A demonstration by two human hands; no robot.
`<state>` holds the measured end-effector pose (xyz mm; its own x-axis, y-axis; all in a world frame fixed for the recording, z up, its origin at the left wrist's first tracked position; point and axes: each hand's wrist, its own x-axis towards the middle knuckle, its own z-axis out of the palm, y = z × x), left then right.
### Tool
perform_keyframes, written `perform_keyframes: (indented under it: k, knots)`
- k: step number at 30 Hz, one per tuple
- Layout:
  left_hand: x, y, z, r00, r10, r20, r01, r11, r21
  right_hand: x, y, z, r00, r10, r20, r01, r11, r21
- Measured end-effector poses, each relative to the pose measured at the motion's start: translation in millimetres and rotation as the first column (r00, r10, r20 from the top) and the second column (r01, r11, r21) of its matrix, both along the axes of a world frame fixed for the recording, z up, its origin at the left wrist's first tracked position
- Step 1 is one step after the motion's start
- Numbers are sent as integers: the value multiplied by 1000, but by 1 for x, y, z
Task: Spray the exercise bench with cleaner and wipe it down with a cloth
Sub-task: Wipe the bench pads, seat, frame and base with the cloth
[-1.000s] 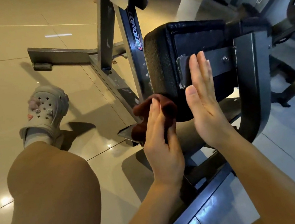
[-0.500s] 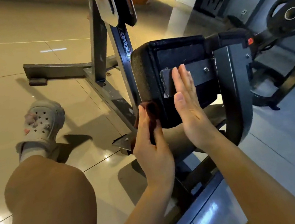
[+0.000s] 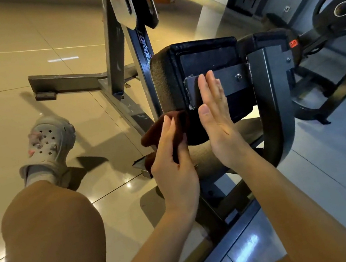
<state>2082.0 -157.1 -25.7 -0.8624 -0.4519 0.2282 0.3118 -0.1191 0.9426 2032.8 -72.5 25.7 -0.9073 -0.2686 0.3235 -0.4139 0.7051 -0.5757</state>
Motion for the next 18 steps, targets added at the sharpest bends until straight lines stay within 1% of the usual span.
perform_keyframes:
  k: [2, 4, 6, 8, 10, 11, 12, 13, 15, 16, 18]
  knots:
    - [11, 4, -17, 1000, -16, 13, 16, 1000, -4, 0, -1, 0, 1000, -9, -1, 9, 1000, 4]
    - [21, 8, -20, 997, -39, 69, 37, 999, 29, 0, -2, 1, 1000, -15, 2, 15, 1000, 8]
    - [31, 12, -15, 981, -77, 176, 53, 989, 138, 1, -2, 1, 1000, -13, 8, 13, 1000, -1]
    - [33, 7, 0, 945, -148, 291, 59, 954, 295, 1, -1, 3, 1000, -8, 17, 8, 1000, -8]
    - [23, -6, 14, 941, -179, 287, 31, 891, 453, 1, -1, 5, 999, -7, 33, 7, 1000, -9]
    - [15, -13, 22, 958, -138, 253, 4, 883, 469, 2, -1, 5, 999, -7, 36, 7, 1000, -8]
    - [5, -20, 29, 976, -82, 203, -13, 903, 429, 2, -1, 4, 1000, -8, 31, 8, 1000, -8]
    - [-5, -24, 34, 989, -44, 140, -7, 940, 341, 2, -1, 3, 1000, -9, 19, 9, 1000, -7]
    - [-17, -22, 35, 999, -38, 38, 34, 994, 105, 1, -1, 0, 1000, -10, -2, 10, 1000, -7]
    - [-19, -19, 30, 999, -39, -4, 39, 999, 4, 1, -1, -1, 1000, -7, -7, 7, 1000, -11]
    - [-11, -12, 6, 999, -20, -41, 15, 994, -105, 0, -1, -2, 1000, 0, -11, 0, 1000, -15]
